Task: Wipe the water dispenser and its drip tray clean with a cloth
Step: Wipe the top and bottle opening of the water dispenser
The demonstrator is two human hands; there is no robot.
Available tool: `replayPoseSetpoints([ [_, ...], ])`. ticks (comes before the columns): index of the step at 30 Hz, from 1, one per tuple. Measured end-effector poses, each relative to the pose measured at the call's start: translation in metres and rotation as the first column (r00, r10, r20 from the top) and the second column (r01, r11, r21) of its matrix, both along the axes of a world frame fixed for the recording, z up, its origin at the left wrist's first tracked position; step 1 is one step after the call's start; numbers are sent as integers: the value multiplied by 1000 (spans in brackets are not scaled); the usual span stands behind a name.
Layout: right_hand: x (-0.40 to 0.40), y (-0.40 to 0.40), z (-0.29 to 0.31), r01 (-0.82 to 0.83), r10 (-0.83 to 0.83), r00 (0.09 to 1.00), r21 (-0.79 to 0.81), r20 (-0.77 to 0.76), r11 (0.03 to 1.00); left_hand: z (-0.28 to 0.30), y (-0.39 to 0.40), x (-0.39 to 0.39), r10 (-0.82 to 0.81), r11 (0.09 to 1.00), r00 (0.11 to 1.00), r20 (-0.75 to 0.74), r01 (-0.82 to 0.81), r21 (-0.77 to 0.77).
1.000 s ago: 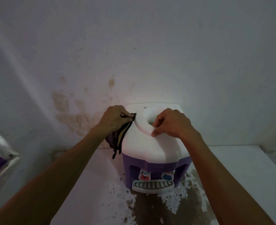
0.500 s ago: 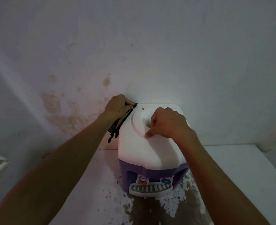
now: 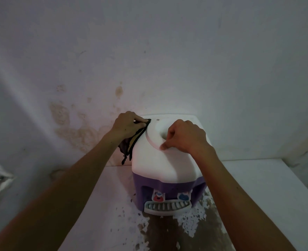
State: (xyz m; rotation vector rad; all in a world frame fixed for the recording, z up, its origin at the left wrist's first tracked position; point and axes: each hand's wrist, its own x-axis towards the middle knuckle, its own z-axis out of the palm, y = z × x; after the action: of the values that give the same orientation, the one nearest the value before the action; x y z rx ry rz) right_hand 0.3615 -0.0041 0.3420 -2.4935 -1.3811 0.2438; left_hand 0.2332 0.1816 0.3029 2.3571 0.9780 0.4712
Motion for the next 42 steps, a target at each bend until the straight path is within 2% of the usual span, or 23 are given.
replayPoseSetpoints([
  [2, 0, -5, -5, 11, -11, 1000, 46, -1, 999, 0, -14, -10, 28, 1000, 1000, 11, -28, -3],
  [5, -1, -11, -11, 2, -2, 1000, 106, 0, 994, 0, -37, -27, 31, 993, 992, 121, -17, -117],
  [6, -1, -12, -13, -3, 3, 1000, 120, 4, 993, -1, -45, -31, 6, 995, 990, 138, 8, -102],
  [9, 0, -15, -14, -12, 10, 1000, 143, 11, 990, -6, -63, -30, -64, 996, 987, 145, 55, 67],
  [12, 2, -16, -14, -17, 16, 1000, 145, 3, 989, -6, -64, -24, -69, 992, 983, 170, 49, 118],
  [17, 3, -14, -11, -28, 29, 1000, 137, -9, 990, 1, -45, -6, -90, 989, 989, 115, 76, 124],
  [21, 4, -14, -8, -32, 34, 999, 128, -12, 991, 8, -27, 15, -47, 995, 997, 68, 41, 88],
  [27, 5, -11, -8, -19, 21, 1000, 114, -12, 993, 2, -14, 27, -22, 1000, 995, 96, 20, 24],
  [35, 8, -3, -4, -20, 20, 1000, 49, -3, 999, -9, -9, 4, -120, 989, 979, 166, 103, 107],
  [42, 9, 0, -1, -36, 36, 999, 20, 0, 999, -11, 12, 27, -37, 991, 993, 113, 21, 135],
])
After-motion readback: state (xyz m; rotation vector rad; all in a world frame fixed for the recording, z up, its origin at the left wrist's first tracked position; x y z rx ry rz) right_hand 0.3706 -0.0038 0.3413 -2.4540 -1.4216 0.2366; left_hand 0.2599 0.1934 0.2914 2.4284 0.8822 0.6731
